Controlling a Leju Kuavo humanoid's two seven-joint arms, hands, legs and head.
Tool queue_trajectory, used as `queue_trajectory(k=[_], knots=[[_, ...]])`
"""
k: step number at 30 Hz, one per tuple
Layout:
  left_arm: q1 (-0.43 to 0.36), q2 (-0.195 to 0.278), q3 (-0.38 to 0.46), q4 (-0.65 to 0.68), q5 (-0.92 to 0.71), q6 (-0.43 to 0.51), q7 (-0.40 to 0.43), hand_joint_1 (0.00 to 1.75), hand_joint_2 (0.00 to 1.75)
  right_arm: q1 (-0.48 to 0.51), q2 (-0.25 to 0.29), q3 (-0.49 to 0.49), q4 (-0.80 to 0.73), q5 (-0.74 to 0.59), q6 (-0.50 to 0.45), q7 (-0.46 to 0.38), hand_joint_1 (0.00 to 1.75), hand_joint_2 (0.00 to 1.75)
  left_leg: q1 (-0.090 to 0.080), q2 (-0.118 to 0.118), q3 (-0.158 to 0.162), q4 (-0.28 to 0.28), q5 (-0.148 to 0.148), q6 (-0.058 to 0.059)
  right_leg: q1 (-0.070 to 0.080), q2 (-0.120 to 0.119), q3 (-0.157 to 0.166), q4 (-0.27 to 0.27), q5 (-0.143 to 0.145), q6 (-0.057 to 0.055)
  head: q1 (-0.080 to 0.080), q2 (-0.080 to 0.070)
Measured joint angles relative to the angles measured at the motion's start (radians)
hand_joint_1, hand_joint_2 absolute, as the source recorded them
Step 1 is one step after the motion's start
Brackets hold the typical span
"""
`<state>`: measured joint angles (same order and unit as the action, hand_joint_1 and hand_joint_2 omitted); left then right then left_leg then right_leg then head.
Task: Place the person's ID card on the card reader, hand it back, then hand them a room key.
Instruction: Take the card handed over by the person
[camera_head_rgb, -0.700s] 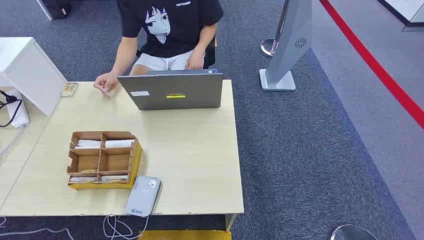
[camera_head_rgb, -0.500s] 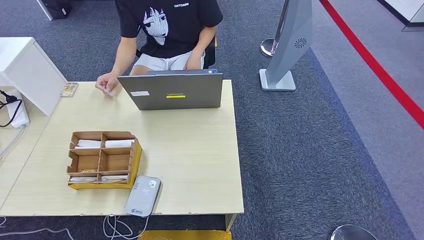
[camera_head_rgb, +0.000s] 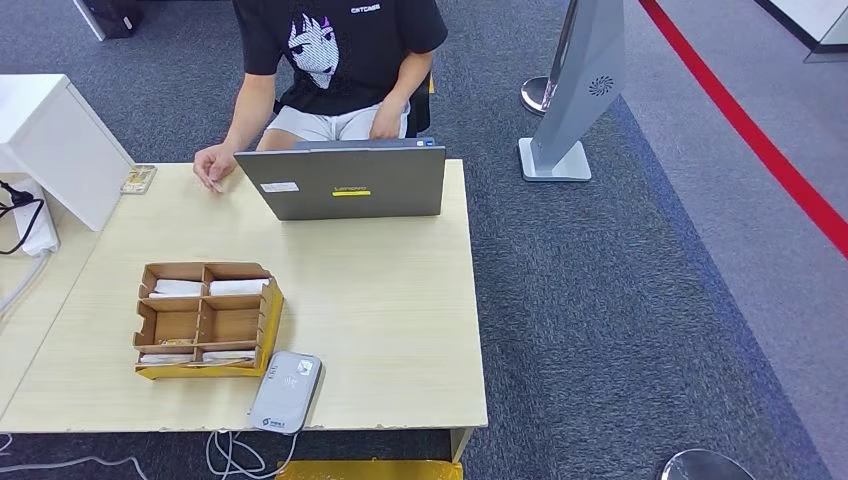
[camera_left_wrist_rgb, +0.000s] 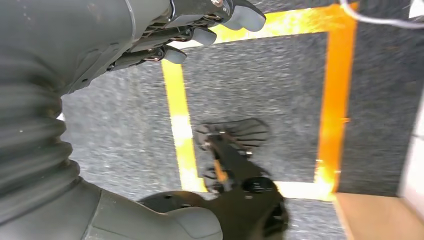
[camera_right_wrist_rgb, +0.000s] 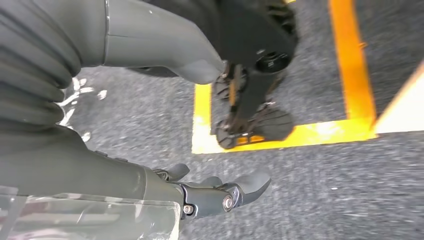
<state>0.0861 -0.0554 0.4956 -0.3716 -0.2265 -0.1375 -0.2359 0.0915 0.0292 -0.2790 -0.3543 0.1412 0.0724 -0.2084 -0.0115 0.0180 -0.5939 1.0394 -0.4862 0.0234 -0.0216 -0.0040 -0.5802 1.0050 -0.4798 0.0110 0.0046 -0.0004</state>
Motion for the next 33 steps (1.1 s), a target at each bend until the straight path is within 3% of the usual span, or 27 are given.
queue_trajectory(k=[1, 14, 18, 26, 33], knots=[[-0.003, -0.004, 0.024, 0.0, -0.009, -0.011, -0.015, 0.0, 1.75, -0.004, 0.003, -0.016, 0.002, 0.005, 0.008, -0.014, 0.0, 0.0, 0.0, 0.0, 0.0, 0.0, 0.0, 0.0, 0.0, 0.0, 0.0, 0.0, 0.0, 0.0, 0.0, 0.0], [-0.035, -0.091, 0.306, -0.092, -0.071, -0.148, -0.195, 0.0, 1.75, -0.052, 0.05, -0.206, 0.011, 0.053, 0.158, -0.186, 0.0, 0.0, 0.0, 0.0, 0.0, 0.0, 0.0, 0.0, 0.0, 0.0, 0.0, 0.0, 0.0, 0.0, 0.0, 0.0], [-0.025, -0.124, 0.346, -0.182, -0.063, -0.172, -0.244, 0.0, 1.75, -0.066, 0.067, -0.259, 0.01, 0.073, 0.189, -0.235, 0.0, 1.75, 0.0, 0.0, 0.0, 0.0, 0.0, 0.0, 0.0, 0.0, 0.0, 0.0, 0.0, 0.0, 0.0, 0.0], [0.044, -0.174, 0.345, -0.408, 0.023, -0.132, -0.3, 0.0, 1.75, -0.086, 0.088, -0.352, 0.007, 0.119, 0.186, -0.294, 0.0, 1.75, 0.0, 0.0, 0.0, 0.0, 0.0, 0.0, 0.0, 0.0, 0.0, 0.0, 0.0, 0.0, 0.0, 0.0], [0.123, -0.207, 0.292, -0.633, 0.106, -0.052, -0.336, 0.0, 1.75, -0.098, 0.097, -0.425, 0.007, 0.138, 0.189, -0.321, 0.0, 1.75, 0.0, 0.0, 0.0, 0.0, 0.0, 0.0, 0.0, 0.0, 0.0, 0.0, 0.0, 0.0, 0.0, 0.0]])
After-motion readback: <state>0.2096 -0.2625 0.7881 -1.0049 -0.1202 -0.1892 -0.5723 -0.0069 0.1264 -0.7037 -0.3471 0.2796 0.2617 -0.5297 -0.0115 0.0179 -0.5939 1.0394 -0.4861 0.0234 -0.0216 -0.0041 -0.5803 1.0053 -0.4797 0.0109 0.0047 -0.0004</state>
